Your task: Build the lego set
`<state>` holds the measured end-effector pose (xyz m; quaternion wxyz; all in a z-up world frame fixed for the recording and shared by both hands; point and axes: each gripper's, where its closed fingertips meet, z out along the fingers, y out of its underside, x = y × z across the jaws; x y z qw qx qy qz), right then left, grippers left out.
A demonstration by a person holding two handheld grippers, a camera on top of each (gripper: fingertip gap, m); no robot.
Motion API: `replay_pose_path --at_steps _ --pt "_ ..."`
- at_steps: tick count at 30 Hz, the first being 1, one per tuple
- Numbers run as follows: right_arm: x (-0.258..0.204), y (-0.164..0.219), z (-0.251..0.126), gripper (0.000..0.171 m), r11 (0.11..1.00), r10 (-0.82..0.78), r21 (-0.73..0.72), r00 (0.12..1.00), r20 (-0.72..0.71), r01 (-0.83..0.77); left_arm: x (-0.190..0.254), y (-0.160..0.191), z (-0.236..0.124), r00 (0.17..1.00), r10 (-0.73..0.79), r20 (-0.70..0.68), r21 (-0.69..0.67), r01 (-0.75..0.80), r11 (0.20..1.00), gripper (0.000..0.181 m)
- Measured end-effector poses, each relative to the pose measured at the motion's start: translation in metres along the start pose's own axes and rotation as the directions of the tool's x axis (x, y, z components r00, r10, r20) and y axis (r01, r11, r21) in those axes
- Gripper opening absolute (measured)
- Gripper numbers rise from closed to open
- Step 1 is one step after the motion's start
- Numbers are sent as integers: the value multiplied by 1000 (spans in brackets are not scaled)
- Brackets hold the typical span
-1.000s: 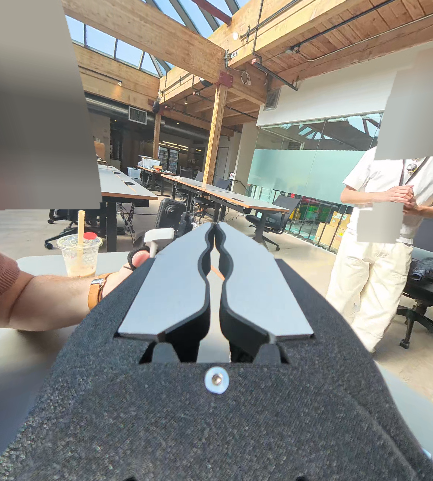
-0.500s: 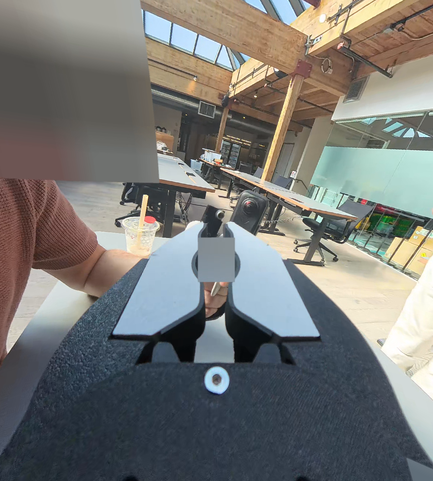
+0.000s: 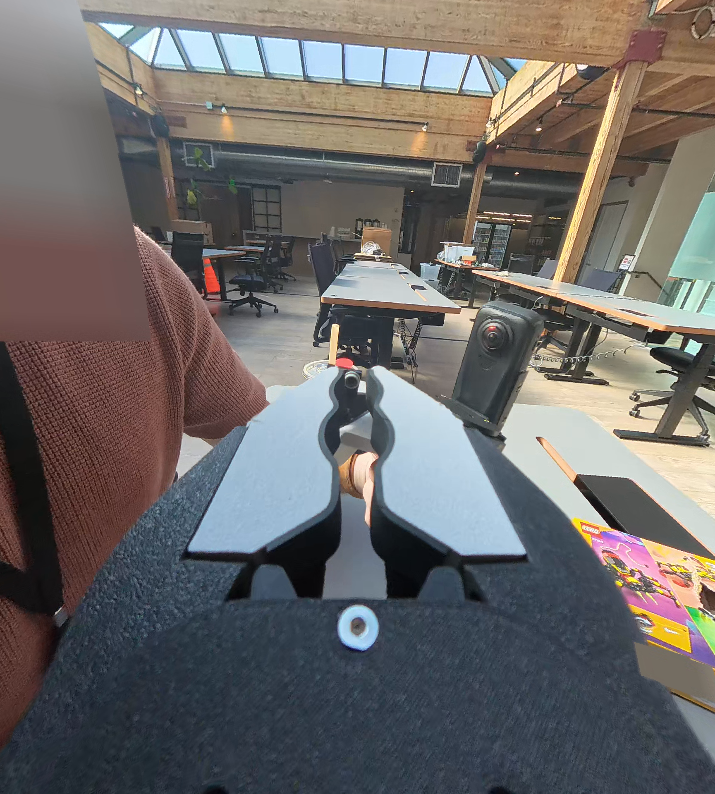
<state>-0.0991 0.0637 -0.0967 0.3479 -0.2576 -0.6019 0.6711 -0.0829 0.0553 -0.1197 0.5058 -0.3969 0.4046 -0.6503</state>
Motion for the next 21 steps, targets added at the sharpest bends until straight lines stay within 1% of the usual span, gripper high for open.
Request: replay_pose_path --at_steps 5,7,10,12,13,15,17,19,21 --pt "-2 7 4 9 999 9 -39 1000 17 -9 -2 5 1 1000 -10 9 -28 10 1000 15" --pt "-2 10 3 6 998 4 -57 1000 22 -3 -4 9 2 1000 -6 19 -49 7 999 15" --pt "3 8 1 5 998 -23 -62 1000 -15 22 -7 6 0 999 -4 42 -33 5 999 16" --pt "12 4 -3 5 996 -71 -57 993 -96 66 -15 -2 -6 991 39 125 -13 -37 999 16" --pt "19 1 -6 5 993 -107 -59 982 -154 99 -21 -8 -11 979 75 188 -5 -75 997 17" --pt "28 -7 -11 4 977 -213 -73 939 -271 201 -33 -21 -22 930 161 332 -7 -168 986 25" --pt "33 -8 -13 4 950 -313 -130 885 -346 285 -35 -28 -26 893 209 398 -37 -211 977 31" --pt "34 -1 -8 4 925 -374 -202 860 -348 321 -33 -28 -22 883 228 410 -76 -216 974 42" --pt "30 2 -3 3 931 -360 -191 875 -325 312 -38 -20 -18 865 256 432 -138 -217 966 46"
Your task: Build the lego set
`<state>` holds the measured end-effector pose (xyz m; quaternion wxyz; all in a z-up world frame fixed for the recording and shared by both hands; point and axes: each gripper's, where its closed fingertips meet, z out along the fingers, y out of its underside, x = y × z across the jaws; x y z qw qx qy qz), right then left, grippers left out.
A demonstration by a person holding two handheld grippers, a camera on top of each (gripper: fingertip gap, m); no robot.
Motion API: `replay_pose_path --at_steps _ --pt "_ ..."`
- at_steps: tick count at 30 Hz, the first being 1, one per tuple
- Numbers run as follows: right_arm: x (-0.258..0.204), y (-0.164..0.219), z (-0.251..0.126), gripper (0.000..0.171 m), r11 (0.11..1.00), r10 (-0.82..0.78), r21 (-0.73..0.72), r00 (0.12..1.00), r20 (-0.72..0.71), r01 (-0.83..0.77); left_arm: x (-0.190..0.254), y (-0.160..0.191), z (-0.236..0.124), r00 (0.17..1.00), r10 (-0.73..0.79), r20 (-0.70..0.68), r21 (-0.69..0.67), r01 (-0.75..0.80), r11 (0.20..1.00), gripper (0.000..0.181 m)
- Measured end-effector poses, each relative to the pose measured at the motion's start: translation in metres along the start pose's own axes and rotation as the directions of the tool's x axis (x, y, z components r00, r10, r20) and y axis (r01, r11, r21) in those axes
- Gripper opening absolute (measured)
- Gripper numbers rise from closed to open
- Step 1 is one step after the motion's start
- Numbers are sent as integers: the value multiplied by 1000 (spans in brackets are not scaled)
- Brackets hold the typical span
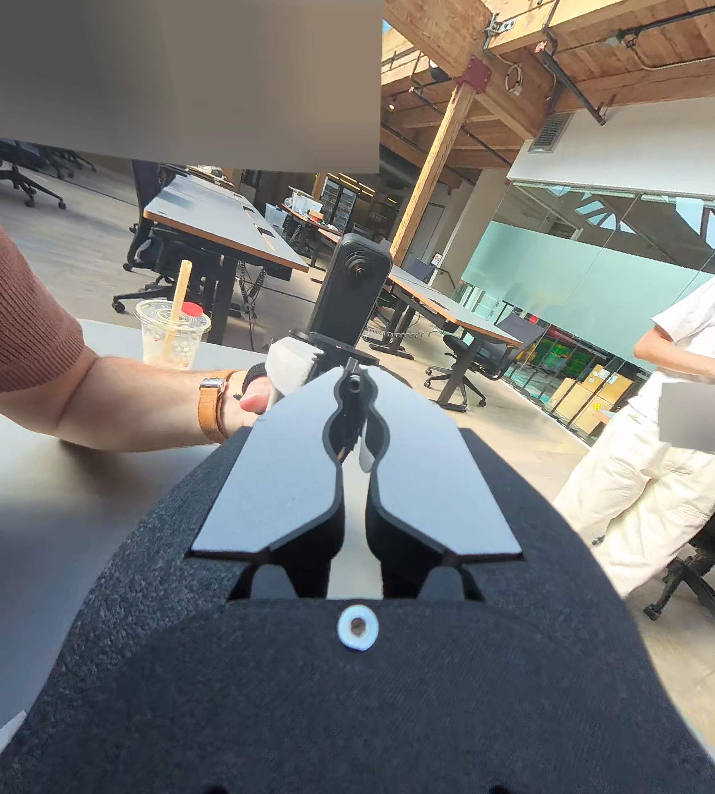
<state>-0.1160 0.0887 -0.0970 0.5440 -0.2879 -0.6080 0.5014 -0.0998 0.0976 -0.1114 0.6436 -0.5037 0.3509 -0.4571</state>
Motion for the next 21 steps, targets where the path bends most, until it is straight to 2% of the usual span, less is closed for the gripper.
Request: replay_pose_path --at_steps 2,5,11,14,21 --pt "-2 2 2 3 1000 31 5 999 29 -31 5 6 3 999 23 -27 -27 -24 999 43" --pt "-3 1 1 0 998 60 29 997 55 -62 11 4 3 997 30 -65 -15 -31 999 17" --pt "2 4 -1 1 998 53 26 998 37 -54 7 4 1 994 107 0 -67 -107 992 17" --pt "6 5 -5 9 996 87 16 995 43 -87 5 2 -1 988 151 30 -89 -148 985 17" --pt "-1 9 2 6 999 -17 -33 1000 19 18 6 3 -1 979 200 49 -149 -190 970 17"
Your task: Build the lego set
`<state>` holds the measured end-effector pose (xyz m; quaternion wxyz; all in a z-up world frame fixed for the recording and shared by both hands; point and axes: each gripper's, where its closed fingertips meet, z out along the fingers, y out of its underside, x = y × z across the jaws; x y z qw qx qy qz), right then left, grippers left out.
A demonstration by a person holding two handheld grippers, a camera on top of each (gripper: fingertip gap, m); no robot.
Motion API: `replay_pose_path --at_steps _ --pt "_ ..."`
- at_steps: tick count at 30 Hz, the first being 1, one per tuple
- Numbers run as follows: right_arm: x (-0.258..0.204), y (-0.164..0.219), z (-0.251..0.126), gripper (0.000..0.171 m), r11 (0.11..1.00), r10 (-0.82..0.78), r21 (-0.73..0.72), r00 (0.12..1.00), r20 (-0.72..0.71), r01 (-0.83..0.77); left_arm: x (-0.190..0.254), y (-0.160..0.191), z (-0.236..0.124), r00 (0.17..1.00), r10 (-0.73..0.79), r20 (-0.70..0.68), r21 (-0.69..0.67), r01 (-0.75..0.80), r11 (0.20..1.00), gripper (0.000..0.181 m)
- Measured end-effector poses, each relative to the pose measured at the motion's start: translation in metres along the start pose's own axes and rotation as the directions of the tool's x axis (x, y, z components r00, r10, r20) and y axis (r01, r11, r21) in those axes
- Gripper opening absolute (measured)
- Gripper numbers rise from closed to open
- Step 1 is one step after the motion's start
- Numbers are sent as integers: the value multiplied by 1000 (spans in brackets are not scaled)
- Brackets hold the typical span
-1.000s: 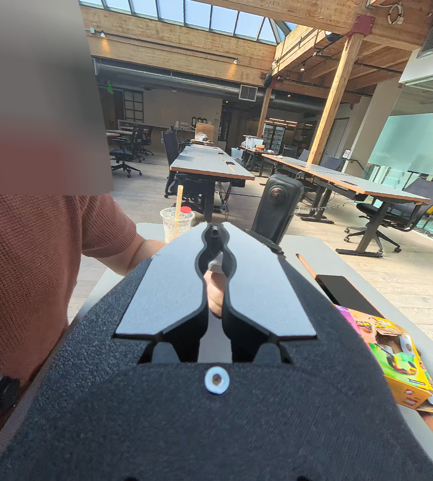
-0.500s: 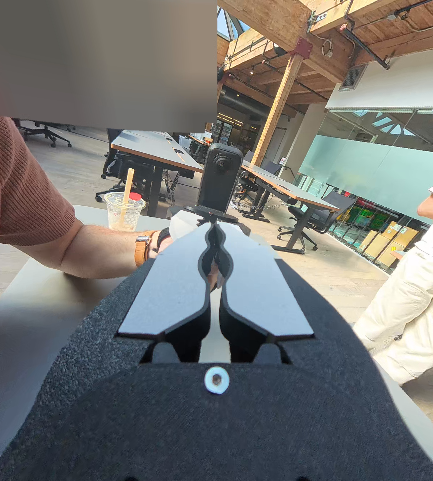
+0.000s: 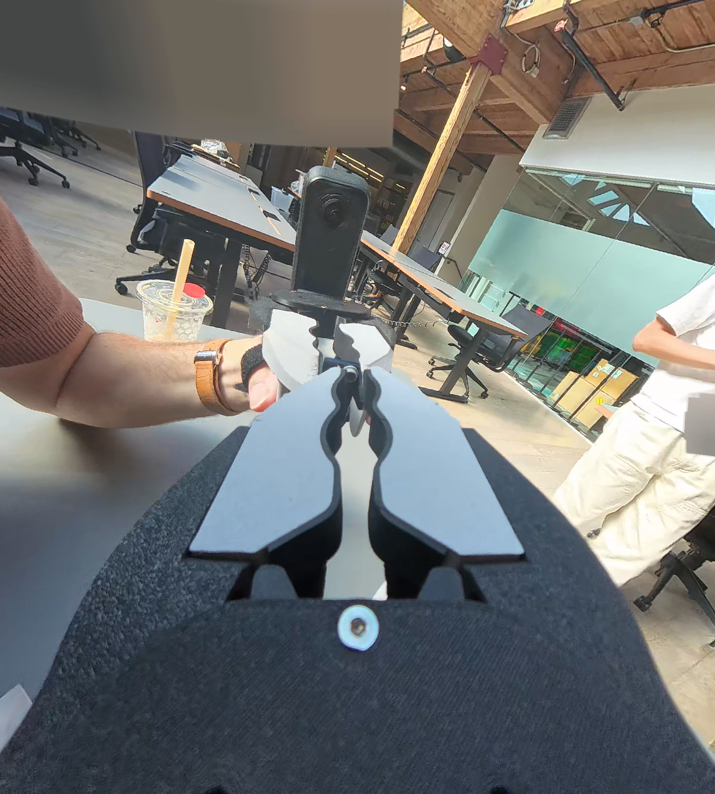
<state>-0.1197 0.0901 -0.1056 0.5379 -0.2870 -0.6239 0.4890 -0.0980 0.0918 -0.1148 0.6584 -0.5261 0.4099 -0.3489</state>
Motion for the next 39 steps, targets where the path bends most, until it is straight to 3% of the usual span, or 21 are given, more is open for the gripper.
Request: replay_pose_path --at_steps 3,6,8,12,15,18,20,23,29,39 --pt "-3 -1 -1 8 998 -70 -6 998 -3 70 5 1 1 995 -77 -56 3 78 997 17" --pt "-3 -2 -3 10 992 -126 -2 992 -13 126 6 2 2 957 -251 -148 42 260 965 17" --pt "1 1 -4 12 992 -127 -31 992 -25 126 1 -7 -2 937 -297 -186 141 324 935 17" --pt "5 0 -4 19 999 -44 -15 999 -28 43 -13 -31 -16 957 -261 -128 357 290 888 17" --pt "15 -2 1 26 997 -80 -5 986 -146 81 -24 -40 -23 933 -343 -109 472 352 808 17" --pt "24 -11 1 26 961 -268 -37 897 -353 273 -39 -39 -24 897 -441 -22 566 374 734 17" --pt "19 -7 8 26 913 -403 -113 830 -386 391 -48 -31 -23 833 -554 11 619 430 658 17" --pt "23 6 15 24 878 -478 -197 764 -433 437 -48 -21 -17 777 -630 0 646 481 592 17" --pt "27 10 15 11 851 -524 -241 720 -455 466 -44 -21 -13 770 -637 -41 643 508 573 17" --pt "28 1 6 8 852 -515 -176 729 -451 493 -35 -21 -5 830 -556 -49 574 479 664 16"
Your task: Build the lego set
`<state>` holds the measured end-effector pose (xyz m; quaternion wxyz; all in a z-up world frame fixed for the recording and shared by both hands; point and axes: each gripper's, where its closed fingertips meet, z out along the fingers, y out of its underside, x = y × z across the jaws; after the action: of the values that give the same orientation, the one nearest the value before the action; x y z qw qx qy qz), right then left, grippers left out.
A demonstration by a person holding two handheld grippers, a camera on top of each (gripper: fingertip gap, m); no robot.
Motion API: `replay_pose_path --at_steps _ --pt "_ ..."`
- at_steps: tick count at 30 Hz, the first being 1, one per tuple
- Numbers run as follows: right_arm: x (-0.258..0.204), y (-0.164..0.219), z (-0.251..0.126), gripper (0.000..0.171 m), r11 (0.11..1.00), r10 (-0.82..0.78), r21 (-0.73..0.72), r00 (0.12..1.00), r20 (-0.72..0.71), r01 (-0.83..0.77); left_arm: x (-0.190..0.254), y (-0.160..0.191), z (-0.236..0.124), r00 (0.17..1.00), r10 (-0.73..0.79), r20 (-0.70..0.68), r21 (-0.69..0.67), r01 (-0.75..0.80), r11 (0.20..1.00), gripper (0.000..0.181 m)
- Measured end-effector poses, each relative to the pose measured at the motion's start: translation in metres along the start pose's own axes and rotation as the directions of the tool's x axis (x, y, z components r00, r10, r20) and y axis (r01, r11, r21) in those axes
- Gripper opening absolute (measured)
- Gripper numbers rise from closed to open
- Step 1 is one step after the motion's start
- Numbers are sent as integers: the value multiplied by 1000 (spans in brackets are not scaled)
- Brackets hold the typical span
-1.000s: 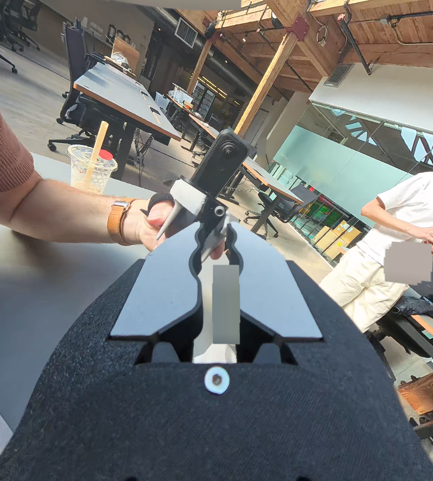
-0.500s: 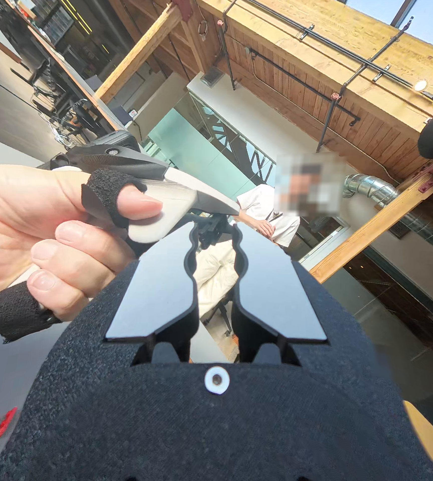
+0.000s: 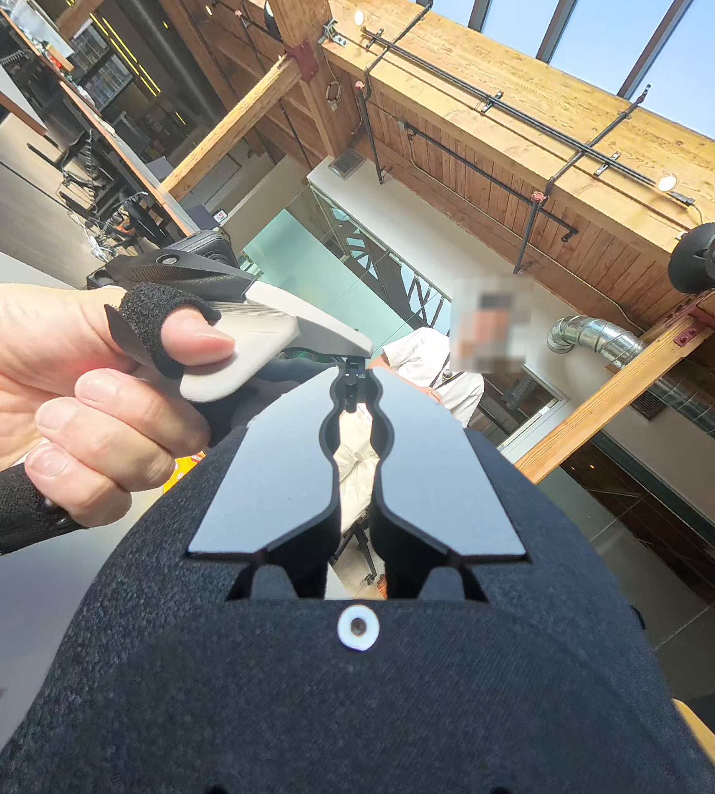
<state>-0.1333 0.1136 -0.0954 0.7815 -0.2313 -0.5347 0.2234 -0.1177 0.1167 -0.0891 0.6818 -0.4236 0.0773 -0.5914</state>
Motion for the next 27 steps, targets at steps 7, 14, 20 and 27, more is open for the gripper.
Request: replay_pose_path --at_steps 7,14,20,27 --pt "4 -3 -1 13 997 -74 2 992 -103 75 -2 -12 -4 998 9 56 85 -13 996 16" --pt "0 0 2 4 994 -105 -35 990 -89 102 -3 -15 -7 992 42 120 110 -55 992 16" --pt "-2 1 3 5 998 -52 -37 996 -67 50 -5 -12 -7 991 37 129 106 -50 993 16" --pt "-2 6 4 5 994 -92 -67 994 -57 88 -10 -11 -9 988 28 154 113 -46 993 16"
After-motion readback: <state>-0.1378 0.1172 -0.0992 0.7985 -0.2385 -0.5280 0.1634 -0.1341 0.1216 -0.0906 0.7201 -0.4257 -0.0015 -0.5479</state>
